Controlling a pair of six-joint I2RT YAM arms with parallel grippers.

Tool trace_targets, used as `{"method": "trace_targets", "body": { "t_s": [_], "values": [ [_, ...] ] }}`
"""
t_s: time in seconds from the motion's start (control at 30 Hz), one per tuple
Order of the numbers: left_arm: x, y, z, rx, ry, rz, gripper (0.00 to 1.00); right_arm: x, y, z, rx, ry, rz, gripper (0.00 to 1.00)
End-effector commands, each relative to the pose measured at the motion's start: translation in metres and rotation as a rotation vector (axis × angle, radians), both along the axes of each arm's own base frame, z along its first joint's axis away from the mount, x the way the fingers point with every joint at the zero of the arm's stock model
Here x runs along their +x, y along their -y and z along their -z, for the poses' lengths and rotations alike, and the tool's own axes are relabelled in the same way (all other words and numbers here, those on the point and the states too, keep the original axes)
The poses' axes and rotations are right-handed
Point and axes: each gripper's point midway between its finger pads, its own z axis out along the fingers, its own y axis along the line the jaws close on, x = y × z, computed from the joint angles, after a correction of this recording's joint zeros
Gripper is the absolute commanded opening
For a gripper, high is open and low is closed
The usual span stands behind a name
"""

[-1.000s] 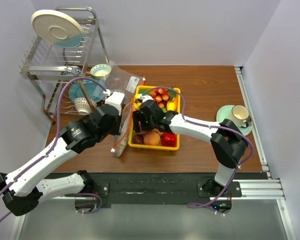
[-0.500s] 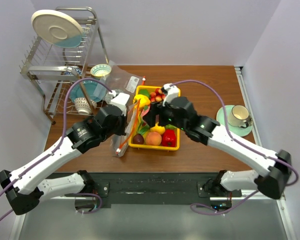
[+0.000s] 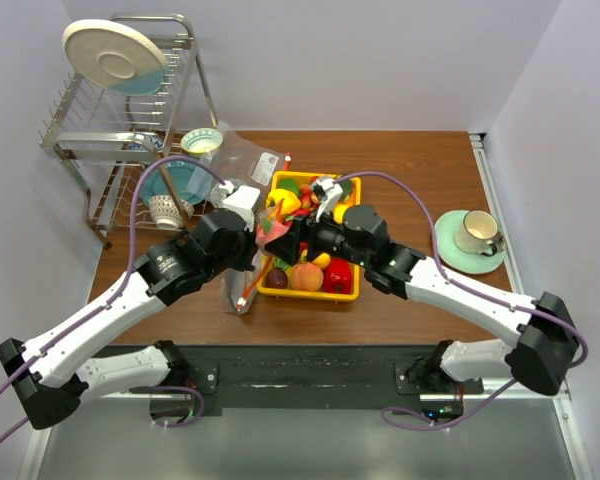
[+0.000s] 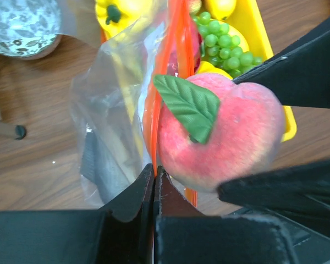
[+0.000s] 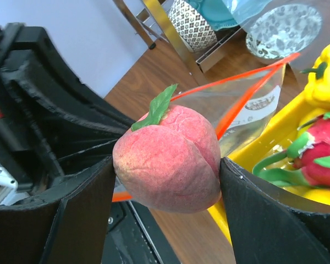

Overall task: Place the food in the zip-top bag and seal the zipper
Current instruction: Place the fake fruit in the zipper food storage bag.

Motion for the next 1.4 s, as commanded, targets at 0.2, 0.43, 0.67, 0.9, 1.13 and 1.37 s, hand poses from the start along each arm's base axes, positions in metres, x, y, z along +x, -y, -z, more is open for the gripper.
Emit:
{"method": "trace_targets", "body": {
  "t_s": [0.2,0.43,0.67,0.9,1.13,1.37],
  "values": [
    [0.0,-0.006,-0.036,-0.08,0.072,-0.025,0.0,0.018,-0.019,0.028,-0.026,-0.083,0.036,0.58],
    [0.004,0.004,-0.025,-0.08,0.066,-0.002,0.0,0.009,-0.041,0.024,0.067,-0.157,-0.031,0.59],
    [0.006,0.004,-0.015,-0.071,0.06,-0.008,0.0,-0.002,-0.051,-0.003,0.252,-0.189,-0.087,0.59],
    [0.005,-0.001,-0.028,-0.087,0.083,-0.021,0.0,-0.012,-0.046,0.009,0.266,-0.169,-0.127,0.58],
    [-0.004,0.015,-0.05,-0.162,0.099,0.079,0.0,-0.031,-0.057,0.009,0.155,-0.014,-0.172,0.59],
    [-0.007,0.022,-0.069,-0.222,0.102,0.097,0.0,-0.025,-0.066,0.041,0.091,-0.021,-0.142,0.6]
  ]
}}
